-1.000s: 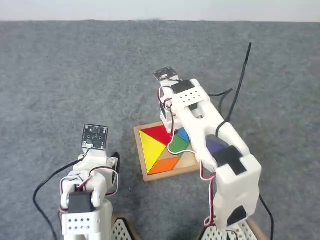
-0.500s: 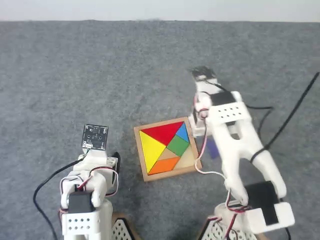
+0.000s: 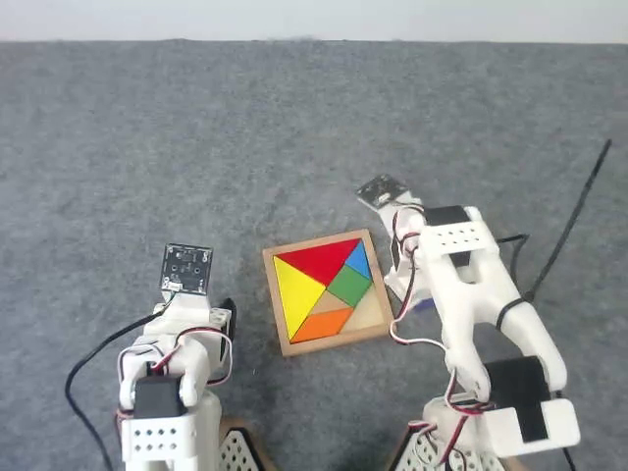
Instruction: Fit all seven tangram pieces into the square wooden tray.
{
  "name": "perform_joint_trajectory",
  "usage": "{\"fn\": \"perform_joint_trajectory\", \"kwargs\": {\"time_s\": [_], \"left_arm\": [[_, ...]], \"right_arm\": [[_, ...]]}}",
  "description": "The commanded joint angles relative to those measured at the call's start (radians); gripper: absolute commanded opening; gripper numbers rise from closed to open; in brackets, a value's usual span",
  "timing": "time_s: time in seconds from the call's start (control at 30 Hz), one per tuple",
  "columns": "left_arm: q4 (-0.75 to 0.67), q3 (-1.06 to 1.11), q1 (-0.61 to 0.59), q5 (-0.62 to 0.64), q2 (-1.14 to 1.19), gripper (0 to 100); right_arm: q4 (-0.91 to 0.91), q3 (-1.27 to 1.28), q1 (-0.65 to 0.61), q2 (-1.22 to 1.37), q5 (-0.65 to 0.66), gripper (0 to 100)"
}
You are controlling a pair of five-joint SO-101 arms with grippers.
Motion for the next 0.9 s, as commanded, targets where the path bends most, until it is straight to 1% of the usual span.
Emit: {"fn": "perform_joint_trajectory", "kwargs": {"time_s": [0.0, 0.17, 0.3, 0.37, 0.4, 0.47, 0.53, 0.6, 0.67, 0.87], "left_arm": [[0.009, -0.008, 0.002, -0.006, -0.028, 15], [0.009, -0.008, 0.002, -0.006, -0.028, 15], [0.009, -0.008, 0.002, -0.006, -0.028, 15], [0.009, -0.008, 0.002, -0.006, -0.028, 15], [0.009, -0.008, 0.002, -0.006, -0.028, 15], [0.009, -0.008, 0.002, -0.006, -0.028, 15], [0.009, -0.008, 0.002, -0.006, -0.028, 15], [0.009, -0.008, 0.002, -0.006, -0.028, 15], [0.009, -0.008, 0.002, -0.006, -0.028, 15], [0.009, -0.008, 0.002, -0.006, -0.028, 15]], "right_arm": [[-0.030, 0.009, 0.012, -0.061, 0.060, 26.0], [-0.031, 0.011, 0.041, -0.059, 0.063, 26.0], [-0.031, 0.017, 0.041, -0.059, 0.063, 26.0], [-0.064, 0.031, 0.039, -0.061, 0.035, 26.0], [-0.085, 0.037, 0.045, -0.061, -0.020, 26.0], [-0.102, 0.043, 0.058, -0.065, -0.222, 25.1], [-0.079, 0.041, 0.074, -0.074, -0.456, 20.3], [-0.062, 0.041, 0.079, -0.093, -0.635, 15.3], [-0.051, 0.044, 0.079, -0.122, -0.710, 13.4], [-0.051, 0.083, 0.074, -0.171, -0.787, 13.5]]}}
